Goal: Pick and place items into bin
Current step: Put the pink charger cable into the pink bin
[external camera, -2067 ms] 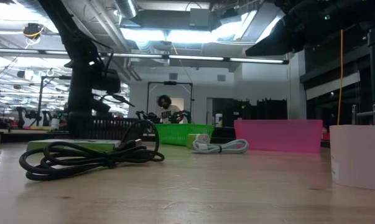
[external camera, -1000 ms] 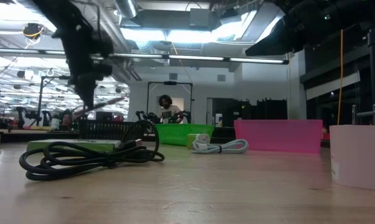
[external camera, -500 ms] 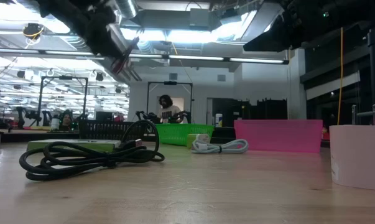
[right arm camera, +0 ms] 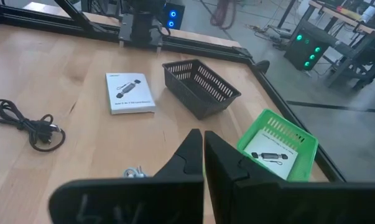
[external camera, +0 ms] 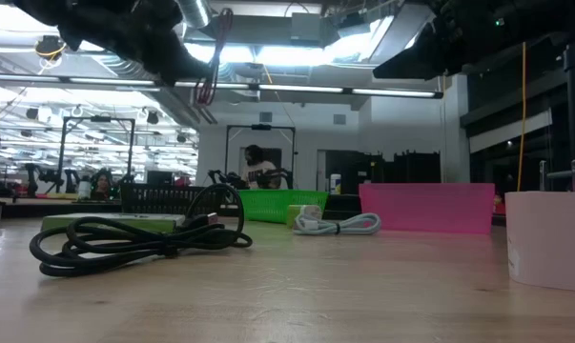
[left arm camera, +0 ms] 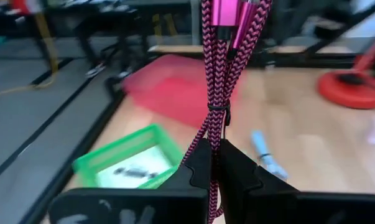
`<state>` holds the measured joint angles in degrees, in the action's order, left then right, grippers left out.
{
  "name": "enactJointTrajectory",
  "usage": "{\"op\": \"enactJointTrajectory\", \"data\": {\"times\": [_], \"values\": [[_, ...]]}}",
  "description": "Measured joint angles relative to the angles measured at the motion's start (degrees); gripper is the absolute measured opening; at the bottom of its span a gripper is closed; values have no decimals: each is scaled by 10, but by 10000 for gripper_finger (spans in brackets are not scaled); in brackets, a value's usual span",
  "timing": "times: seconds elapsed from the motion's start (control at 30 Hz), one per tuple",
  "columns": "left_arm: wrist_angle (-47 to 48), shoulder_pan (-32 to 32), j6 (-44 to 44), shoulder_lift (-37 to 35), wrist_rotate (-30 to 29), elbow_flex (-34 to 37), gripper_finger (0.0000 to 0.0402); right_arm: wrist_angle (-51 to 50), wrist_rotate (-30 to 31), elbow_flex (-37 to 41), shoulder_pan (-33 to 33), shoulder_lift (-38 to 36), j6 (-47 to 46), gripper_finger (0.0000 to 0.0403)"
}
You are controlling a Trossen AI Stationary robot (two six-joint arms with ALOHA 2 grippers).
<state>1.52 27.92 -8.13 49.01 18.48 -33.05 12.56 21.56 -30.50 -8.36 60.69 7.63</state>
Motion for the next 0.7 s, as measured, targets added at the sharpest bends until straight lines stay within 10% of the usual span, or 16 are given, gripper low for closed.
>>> {"op": "enactJointTrajectory", "data": {"times": [0.7], "values": [[-347,-202,44,124,-85,104,5,53,-9,0,0,6,-46,61]]}}
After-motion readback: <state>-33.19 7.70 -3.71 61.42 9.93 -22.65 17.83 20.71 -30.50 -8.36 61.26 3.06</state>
